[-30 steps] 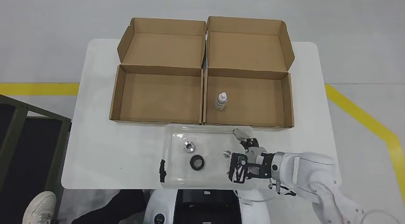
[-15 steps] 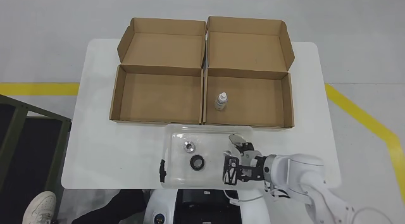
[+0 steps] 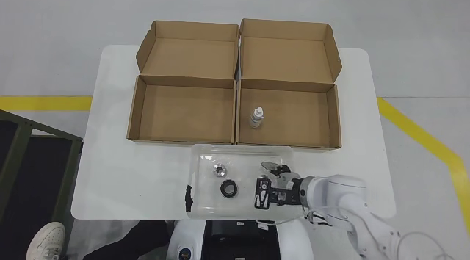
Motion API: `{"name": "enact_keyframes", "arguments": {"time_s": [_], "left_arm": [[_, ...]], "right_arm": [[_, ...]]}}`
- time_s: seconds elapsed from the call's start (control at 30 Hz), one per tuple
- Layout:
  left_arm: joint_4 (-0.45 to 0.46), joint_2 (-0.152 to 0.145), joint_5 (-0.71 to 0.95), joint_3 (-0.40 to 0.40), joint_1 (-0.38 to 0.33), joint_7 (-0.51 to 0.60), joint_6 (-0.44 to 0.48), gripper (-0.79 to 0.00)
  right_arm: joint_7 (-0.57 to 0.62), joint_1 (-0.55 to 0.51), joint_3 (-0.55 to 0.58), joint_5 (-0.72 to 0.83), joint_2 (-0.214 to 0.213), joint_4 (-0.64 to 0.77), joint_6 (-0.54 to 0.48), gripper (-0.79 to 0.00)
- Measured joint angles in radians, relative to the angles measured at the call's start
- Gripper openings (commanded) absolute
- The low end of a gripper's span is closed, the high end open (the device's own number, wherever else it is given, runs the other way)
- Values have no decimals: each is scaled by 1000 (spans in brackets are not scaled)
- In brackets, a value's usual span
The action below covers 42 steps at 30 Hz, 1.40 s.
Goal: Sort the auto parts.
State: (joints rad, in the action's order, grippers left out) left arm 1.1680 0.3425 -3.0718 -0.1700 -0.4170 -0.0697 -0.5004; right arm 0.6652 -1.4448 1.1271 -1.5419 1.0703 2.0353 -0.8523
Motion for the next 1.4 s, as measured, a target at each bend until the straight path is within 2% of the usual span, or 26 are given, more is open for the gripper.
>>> {"name": "enact_keyframes", "arguments": {"time_s": [0.33, 0.7, 1.0, 1.4], "left_arm": [[0, 0, 0, 0, 0, 0, 0, 0], [0, 0, 0, 0, 0, 0, 0, 0], [0, 0, 0, 0, 0, 0, 0, 0], [0, 0, 0, 0, 0, 0, 0, 0]], "right_arm": [[23, 32, -30, -11, 2, -32, 28, -446], [12, 36, -32, -5, -3, -27, 30, -785], [-67, 11, 9, 33, -10, 28, 60, -785], [-298, -59, 74, 44, -20, 97, 154, -785]]}}
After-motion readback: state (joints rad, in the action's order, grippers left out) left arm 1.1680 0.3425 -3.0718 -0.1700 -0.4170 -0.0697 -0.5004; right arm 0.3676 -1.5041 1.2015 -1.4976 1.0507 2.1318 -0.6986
